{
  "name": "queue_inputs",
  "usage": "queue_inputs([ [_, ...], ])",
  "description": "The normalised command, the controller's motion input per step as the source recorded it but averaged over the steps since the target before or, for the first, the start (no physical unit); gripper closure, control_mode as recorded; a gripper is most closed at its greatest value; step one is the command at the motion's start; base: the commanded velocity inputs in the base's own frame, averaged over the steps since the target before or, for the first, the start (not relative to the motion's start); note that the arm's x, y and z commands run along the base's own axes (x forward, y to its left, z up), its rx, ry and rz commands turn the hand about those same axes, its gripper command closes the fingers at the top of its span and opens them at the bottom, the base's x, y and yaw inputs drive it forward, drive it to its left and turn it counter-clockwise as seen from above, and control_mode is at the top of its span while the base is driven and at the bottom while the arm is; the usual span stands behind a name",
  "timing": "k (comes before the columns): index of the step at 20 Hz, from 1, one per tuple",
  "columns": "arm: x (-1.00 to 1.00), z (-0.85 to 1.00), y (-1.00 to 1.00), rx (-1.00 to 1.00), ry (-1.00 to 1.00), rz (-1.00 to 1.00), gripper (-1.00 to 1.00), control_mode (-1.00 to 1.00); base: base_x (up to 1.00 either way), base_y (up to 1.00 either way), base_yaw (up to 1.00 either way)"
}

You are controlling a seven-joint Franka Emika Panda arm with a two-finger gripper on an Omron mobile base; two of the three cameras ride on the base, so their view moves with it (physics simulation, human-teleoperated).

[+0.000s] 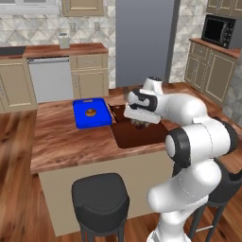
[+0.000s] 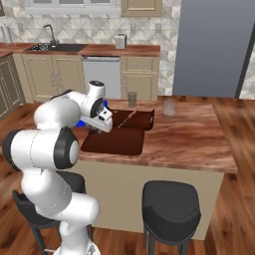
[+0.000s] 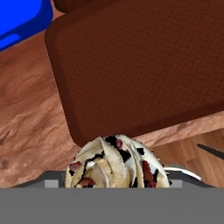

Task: Take the cupcake and donut from the fridge and place them on the empty tray on the dining counter.

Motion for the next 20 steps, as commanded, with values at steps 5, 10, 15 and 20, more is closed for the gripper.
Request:
queue_inputs([
  [5,0.20,-0.34,0.24,-0.01,-0.07,0.00,1.00,-1.00,0.00,0.00,0.00],
  [10,0.06,-0.24,0.21,-0.15,-0.10,0.00,1.00,-1.00,0.00,0.00,0.00],
  [15,0.01,-0.19,0.02,-0.09,-0.03,0.00,1.00,-1.00,0.00,0.00,0.00],
  [20,0.07,-0.16,0.00,0.06,0.00,0.00,1.00,-1.00,0.00,0.00,0.00],
])
